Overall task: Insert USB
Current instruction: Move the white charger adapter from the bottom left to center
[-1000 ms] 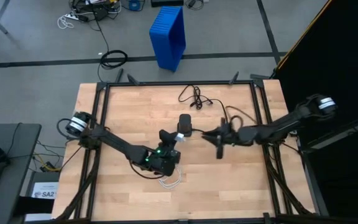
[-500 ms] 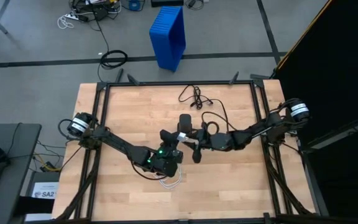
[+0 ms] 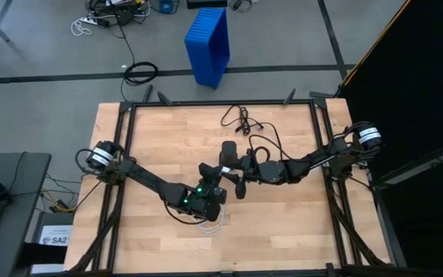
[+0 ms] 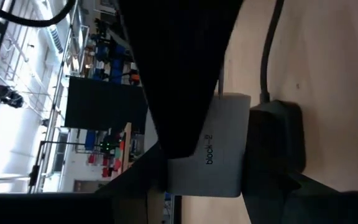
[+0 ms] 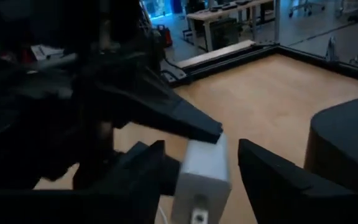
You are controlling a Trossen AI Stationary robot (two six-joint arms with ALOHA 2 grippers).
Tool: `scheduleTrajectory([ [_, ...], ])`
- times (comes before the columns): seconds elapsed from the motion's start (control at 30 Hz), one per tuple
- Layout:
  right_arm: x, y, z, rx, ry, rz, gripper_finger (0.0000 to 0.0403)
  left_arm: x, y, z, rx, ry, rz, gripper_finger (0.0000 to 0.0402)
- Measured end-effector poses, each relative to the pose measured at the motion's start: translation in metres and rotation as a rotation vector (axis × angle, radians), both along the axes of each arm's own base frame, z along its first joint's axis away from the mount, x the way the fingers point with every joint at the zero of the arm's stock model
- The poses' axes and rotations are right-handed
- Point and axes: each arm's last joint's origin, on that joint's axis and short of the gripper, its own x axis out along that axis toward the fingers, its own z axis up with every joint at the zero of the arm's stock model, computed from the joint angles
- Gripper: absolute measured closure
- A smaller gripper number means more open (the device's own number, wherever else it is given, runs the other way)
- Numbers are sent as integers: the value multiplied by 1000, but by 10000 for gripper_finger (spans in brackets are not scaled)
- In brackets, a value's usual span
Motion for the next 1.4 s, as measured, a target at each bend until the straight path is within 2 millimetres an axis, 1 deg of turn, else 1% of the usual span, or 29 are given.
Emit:
scheduleTrajectory([
  [0.17,1,-3,-3,34,31,72,325,0,-3,0,-1,-17,-6,262],
  [0.2,1,-4,-3,40,37,71,330,0,-3,-1,1,-14,-6,262],
  [0.4,1,-5,-5,40,60,100,330,0,-7,-2,-22,-11,-36,262],
  [0.43,1,-5,-5,36,66,107,330,-1,-8,-2,-21,-10,-39,256],
  [0.5,0,-5,-5,19,77,121,330,-3,-12,-1,-13,-17,-35,229],
  [0.57,-1,-4,-2,11,91,131,330,-9,-20,3,16,-39,-18,194],
  [0.67,-8,-1,2,-5,134,145,330,-23,-32,16,18,-70,-34,154],
  [0.73,-15,3,-4,-24,210,150,330,-35,-39,33,-27,-144,-34,140],
  [0.77,-18,6,-4,-33,234,149,330,-42,-41,39,-54,-174,-33,137],
  [0.83,-24,12,8,-42,214,142,330,-59,-43,48,-117,-212,-43,134],
  [0.87,-26,15,10,-46,221,136,330,-67,-42,51,-160,-227,-49,135],
  [0.93,-32,19,6,-52,285,116,330,-81,-41,56,-257,-262,-61,138],
  [1.0,-38,24,-4,-73,371,120,330,-90,-39,58,-359,-303,-69,142],
  [1.07,-38,32,-2,-77,350,146,330,-95,-38,50,-462,-298,-91,146],
  [1.13,-41,39,-12,-94,374,167,330,-94,-37,38,-552,-270,-131,149],
  [1.2,-45,42,-27,-122,421,131,331,-93,-38,29,-621,-279,-185,150],
  [1.3,-49,49,-32,-126,376,46,331,-96,-37,13,-718,-312,-270,150],
  [1.4,-65,53,-47,-145,363,-20,331,-102,-32,1,-821,-381,-332,150],
])
